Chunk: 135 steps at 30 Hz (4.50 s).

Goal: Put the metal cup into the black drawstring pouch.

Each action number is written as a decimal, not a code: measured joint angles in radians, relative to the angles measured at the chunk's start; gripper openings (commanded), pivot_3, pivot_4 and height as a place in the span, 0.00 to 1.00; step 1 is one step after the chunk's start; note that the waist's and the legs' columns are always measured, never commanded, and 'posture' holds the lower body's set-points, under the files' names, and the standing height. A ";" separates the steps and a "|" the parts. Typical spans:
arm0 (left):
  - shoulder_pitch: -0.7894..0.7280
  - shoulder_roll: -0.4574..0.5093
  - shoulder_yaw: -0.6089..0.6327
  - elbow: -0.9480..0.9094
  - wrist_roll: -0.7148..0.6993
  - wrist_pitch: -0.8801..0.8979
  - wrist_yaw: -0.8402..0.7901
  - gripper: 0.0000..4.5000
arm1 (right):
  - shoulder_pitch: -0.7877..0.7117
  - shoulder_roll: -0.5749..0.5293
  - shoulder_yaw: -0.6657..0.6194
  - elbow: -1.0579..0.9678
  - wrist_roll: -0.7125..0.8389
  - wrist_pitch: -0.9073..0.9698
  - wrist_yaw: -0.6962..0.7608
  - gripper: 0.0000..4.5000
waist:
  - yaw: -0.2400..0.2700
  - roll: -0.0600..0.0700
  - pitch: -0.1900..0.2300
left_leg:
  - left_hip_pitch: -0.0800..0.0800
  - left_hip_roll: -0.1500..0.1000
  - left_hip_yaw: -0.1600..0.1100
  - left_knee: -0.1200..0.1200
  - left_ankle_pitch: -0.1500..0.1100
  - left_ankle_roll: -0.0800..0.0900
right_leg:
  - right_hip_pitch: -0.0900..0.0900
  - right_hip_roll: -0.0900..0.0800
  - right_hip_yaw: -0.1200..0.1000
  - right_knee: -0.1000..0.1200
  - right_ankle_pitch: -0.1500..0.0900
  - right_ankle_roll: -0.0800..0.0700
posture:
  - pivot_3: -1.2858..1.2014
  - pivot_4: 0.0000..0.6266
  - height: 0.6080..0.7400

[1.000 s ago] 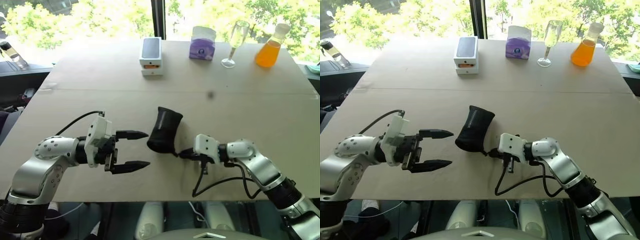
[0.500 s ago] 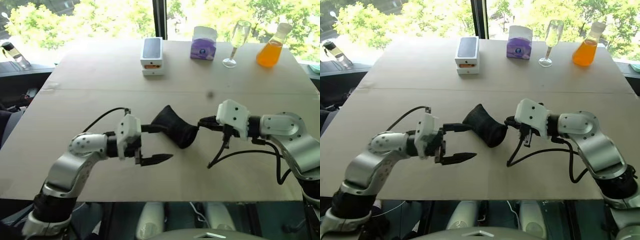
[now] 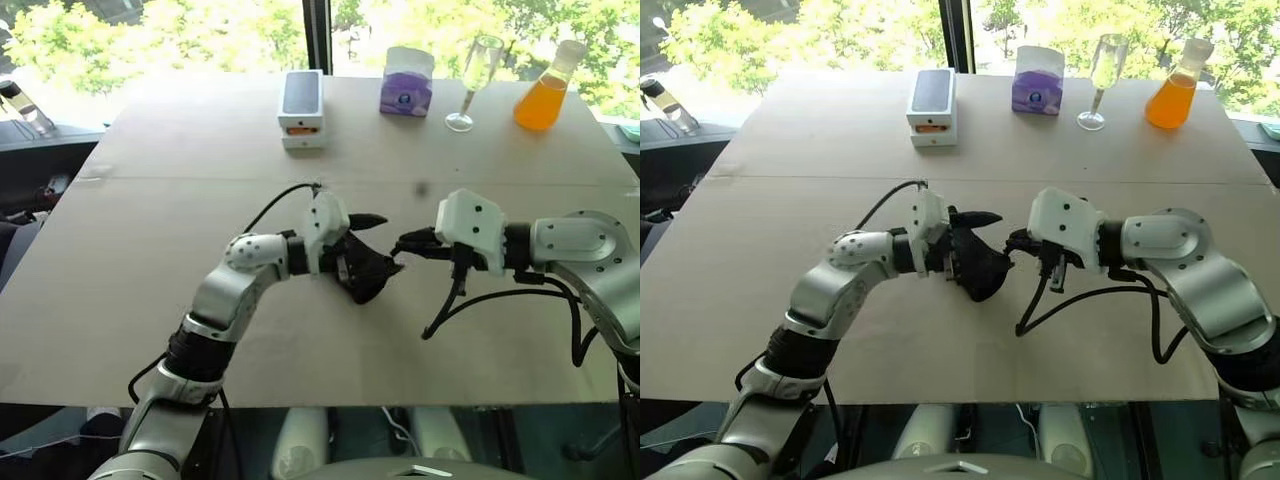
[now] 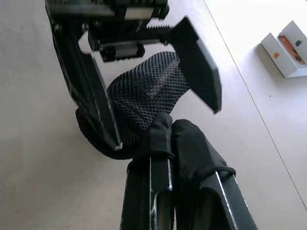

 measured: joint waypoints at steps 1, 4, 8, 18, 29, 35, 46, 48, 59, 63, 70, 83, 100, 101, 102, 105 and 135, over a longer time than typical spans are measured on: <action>-0.004 -0.004 -0.008 0.016 0.008 -0.014 -0.004 1.00 | -0.004 -0.001 0.000 0.000 0.001 0.001 0.000 0.01 | 0.000 0.000 0.000 | 0.000 0.000 0.000 0.000 0.000 0.001 | 0.000 0.000 0.000 0.000 0.000 0.000 | 0.52 0.24 0.98; -0.006 -0.025 -0.017 0.052 0.036 -0.066 -0.025 1.00 | -0.007 -0.017 0.000 0.000 0.008 0.001 0.000 0.01 | 0.001 0.000 0.000 | 0.000 0.000 0.000 0.000 -0.001 0.001 | 0.000 0.000 0.000 0.000 0.000 0.000 | 0.52 0.24 0.98; -0.007 -0.053 -0.014 0.076 0.019 -0.080 -0.056 1.00 | -0.007 -0.024 0.000 0.000 0.008 -0.001 0.000 0.01 | 0.000 0.000 0.000 | 0.000 0.000 0.000 0.000 0.000 0.001 | 0.000 0.000 0.000 0.000 0.000 0.000 | 0.52 0.24 0.98; -0.080 -0.054 -0.005 0.145 -0.009 -0.067 -0.147 0.88 | -0.005 -0.024 0.002 -0.011 0.008 -0.002 -0.005 0.00 | 0.001 0.000 0.000 | -0.001 0.000 0.000 0.001 0.000 0.001 | 0.000 0.000 0.000 0.000 0.000 0.000 | 0.52 0.24 0.98; -0.098 -0.109 -0.022 0.151 0.020 -0.054 -0.125 0.01 | -0.003 -0.024 0.001 -0.020 0.009 0.007 -0.030 0.00 | 0.000 0.000 0.000 | 0.000 0.000 0.000 0.001 0.000 0.001 | 0.000 0.000 0.000 0.000 0.000 0.000 | 0.52 0.24 0.98; -0.097 -0.111 -0.022 0.151 0.027 -0.041 -0.113 0.01 | 0.002 -0.032 0.001 -0.011 -0.008 -0.010 -0.033 0.00 | 0.000 0.000 0.000 | 0.000 0.000 0.000 0.001 0.000 0.001 | 0.000 0.000 0.000 0.000 0.000 0.000 | 0.52 0.24 0.98; -0.051 -0.099 -0.023 0.119 0.031 0.035 -0.075 0.01 | 0.004 -0.081 -0.002 0.100 -0.107 -0.134 -0.047 0.00 | 0.000 0.000 0.000 | 0.000 0.000 0.000 0.001 0.000 0.000 | 0.000 0.000 0.000 0.000 0.000 0.000 | 0.52 0.24 0.98; -0.047 -0.096 -0.022 0.112 0.031 0.039 -0.073 0.01 | 0.004 -0.089 -0.008 0.114 -0.118 -0.148 -0.047 0.00 | 0.000 0.000 0.000 | 0.000 0.000 0.000 0.001 0.000 0.000 | 0.000 0.000 0.000 0.000 0.000 0.000 | 0.52 0.24 0.98; -0.040 -0.106 -0.014 0.108 0.030 -0.002 -0.074 0.00 | 0.065 0.019 -0.154 0.000 0.204 0.164 -0.092 0.41 | 0.000 0.000 0.000 | 0.000 0.001 0.000 0.001 -0.001 0.001 | 0.000 0.000 0.000 0.001 0.000 0.000 | 0.52 0.24 0.98; -0.034 -0.105 -0.014 0.097 0.028 -0.019 -0.077 0.00 | 0.066 0.021 -0.151 -0.018 0.225 0.201 -0.120 0.41 | 0.001 0.000 0.000 | 0.000 0.000 0.000 0.001 -0.001 0.001 | 0.000 0.000 0.000 0.001 0.000 0.000 | 0.52 0.24 0.98; -0.016 -0.103 -0.014 0.074 0.017 -0.020 -0.080 0.00 | 0.125 -0.008 -0.110 0.012 0.181 0.143 -0.112 0.41 | 0.000 0.000 0.000 | 0.000 0.000 0.000 0.001 -0.001 0.001 | 0.000 0.000 0.000 0.001 0.000 0.000 | 0.52 0.24 0.98; -0.016 -0.101 -0.014 0.065 0.017 -0.028 -0.090 0.00 | 0.169 0.031 -0.125 0.073 0.256 0.122 -0.084 0.41 | 0.001 0.000 0.000 | 0.000 0.000 0.000 0.001 -0.001 0.001 | 0.000 0.000 0.000 0.001 0.000 0.000 | 0.52 0.24 0.98; -0.015 -0.100 -0.014 0.084 0.018 -0.068 -0.109 0.00 | 0.161 0.166 -0.359 0.117 0.701 0.447 -0.326 0.41 | 0.001 0.000 0.000 | 0.000 0.000 0.000 0.001 -0.002 0.004 | 0.000 0.000 0.001 0.001 0.000 0.000 | 0.52 0.24 0.98; -0.015 -0.099 -0.014 0.085 0.018 -0.068 -0.109 0.00 | 0.161 0.168 -0.359 0.115 0.713 0.448 -0.343 0.41 | 0.001 0.000 0.000 | 0.000 0.000 -0.001 0.001 -0.002 0.004 | 0.000 0.000 0.000 0.001 0.000 0.000 | 0.52 0.24 0.98; -0.015 -0.100 -0.014 0.085 0.018 -0.068 -0.109 0.00 | 0.161 0.168 -0.359 0.113 0.718 0.448 -0.351 0.41 | 0.001 0.000 0.000 | 0.000 0.000 0.000 0.001 -0.002 0.004 | 0.000 0.000 0.001 0.001 0.000 0.000 | 0.52 0.24 0.98; -0.015 -0.100 -0.014 0.085 0.017 -0.068 -0.109 0.00 | 0.162 0.187 -0.361 0.109 0.754 0.448 -0.390 0.41 | 0.000 0.000 0.000 | 0.000 0.000 0.000 0.001 -0.002 0.004 | 0.000 0.000 0.001 0.001 0.000 0.000 | 0.52 0.24 0.98; -0.017 -0.090 -0.015 0.063 0.017 -0.035 -0.107 0.00 | 0.209 0.195 -0.313 0.099 0.749 0.383 -0.461 0.02 | 0.000 0.000 0.000 | 0.000 0.000 -0.001 0.001 -0.002 0.004 | 0.000 0.000 0.001 0.001 0.000 0.000 | 0.52 0.24 0.98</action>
